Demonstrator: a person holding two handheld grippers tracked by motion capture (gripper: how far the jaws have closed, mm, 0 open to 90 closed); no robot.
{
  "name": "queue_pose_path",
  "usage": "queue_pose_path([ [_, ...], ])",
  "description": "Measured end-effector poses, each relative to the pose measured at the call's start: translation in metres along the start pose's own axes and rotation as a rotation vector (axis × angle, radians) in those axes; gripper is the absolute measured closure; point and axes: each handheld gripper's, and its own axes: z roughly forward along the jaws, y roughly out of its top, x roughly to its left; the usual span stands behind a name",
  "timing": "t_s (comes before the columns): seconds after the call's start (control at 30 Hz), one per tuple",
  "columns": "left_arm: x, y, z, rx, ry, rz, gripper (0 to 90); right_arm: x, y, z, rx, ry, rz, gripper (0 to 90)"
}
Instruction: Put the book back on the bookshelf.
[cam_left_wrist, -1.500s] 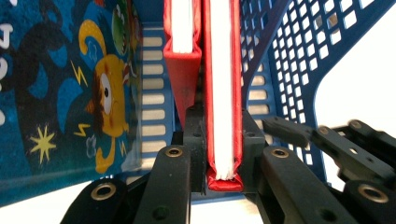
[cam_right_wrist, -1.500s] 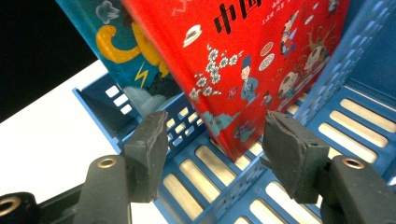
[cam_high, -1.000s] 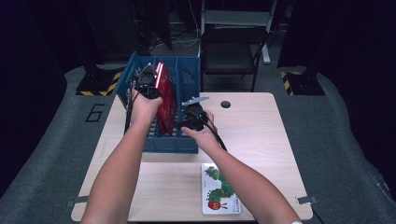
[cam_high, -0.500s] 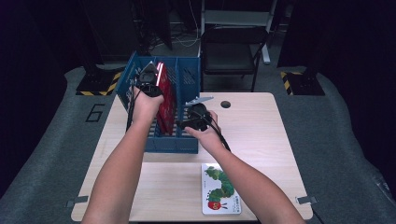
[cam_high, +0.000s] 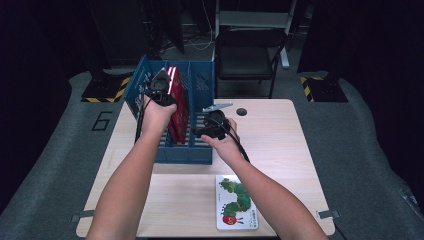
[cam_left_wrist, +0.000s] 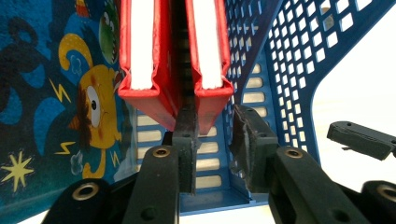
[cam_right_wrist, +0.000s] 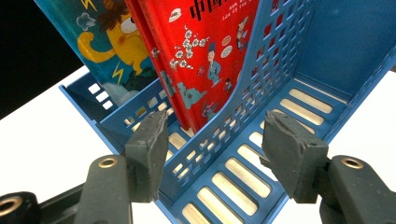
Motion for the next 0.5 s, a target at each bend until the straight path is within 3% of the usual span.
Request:
queue_pose_path([
  [0.5,0.001,-0.007,-0.022,-0.049,-0.054,0.013,57.9,0.005,0.0,-0.01,-0.008,-0.011,-0.009,40.3],
])
